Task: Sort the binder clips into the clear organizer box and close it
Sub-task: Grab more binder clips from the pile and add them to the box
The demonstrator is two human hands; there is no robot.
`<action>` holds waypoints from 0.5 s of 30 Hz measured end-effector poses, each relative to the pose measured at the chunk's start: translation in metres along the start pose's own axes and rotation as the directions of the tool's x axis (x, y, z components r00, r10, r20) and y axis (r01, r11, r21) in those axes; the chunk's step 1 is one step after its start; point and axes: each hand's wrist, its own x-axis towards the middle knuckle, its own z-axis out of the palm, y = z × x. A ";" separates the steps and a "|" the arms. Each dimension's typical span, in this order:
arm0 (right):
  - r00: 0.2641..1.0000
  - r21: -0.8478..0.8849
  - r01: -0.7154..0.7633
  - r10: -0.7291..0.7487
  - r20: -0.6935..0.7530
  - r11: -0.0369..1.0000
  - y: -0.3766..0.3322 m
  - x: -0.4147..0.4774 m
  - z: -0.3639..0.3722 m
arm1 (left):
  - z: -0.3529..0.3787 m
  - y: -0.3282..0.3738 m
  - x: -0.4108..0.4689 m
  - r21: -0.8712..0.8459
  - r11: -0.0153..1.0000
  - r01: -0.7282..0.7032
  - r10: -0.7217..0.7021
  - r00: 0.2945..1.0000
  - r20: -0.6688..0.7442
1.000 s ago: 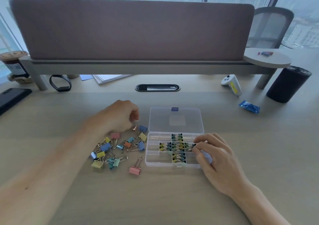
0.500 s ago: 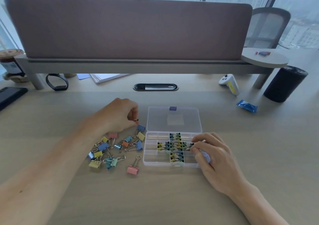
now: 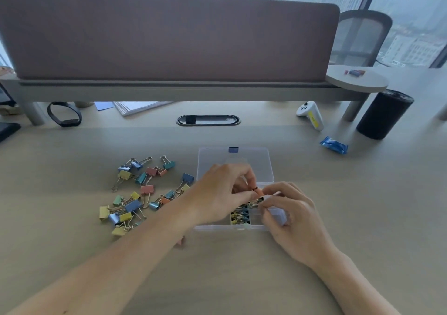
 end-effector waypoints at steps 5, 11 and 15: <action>1.000 -0.005 -0.003 0.003 0.002 1.000 0.002 0.000 -0.001 | 0.001 -0.002 -0.001 0.094 0.994 -0.047 0.045 0.999 0.024; 1.000 0.018 -0.015 0.015 -0.002 1.000 0.001 -0.001 -0.001 | 0.000 -0.001 -0.002 0.029 0.998 -0.063 0.065 0.995 -0.071; 0.999 0.020 -0.039 0.039 0.018 0.999 0.000 0.000 -0.001 | 0.000 0.000 0.000 -0.127 0.991 -0.045 0.024 0.986 -0.164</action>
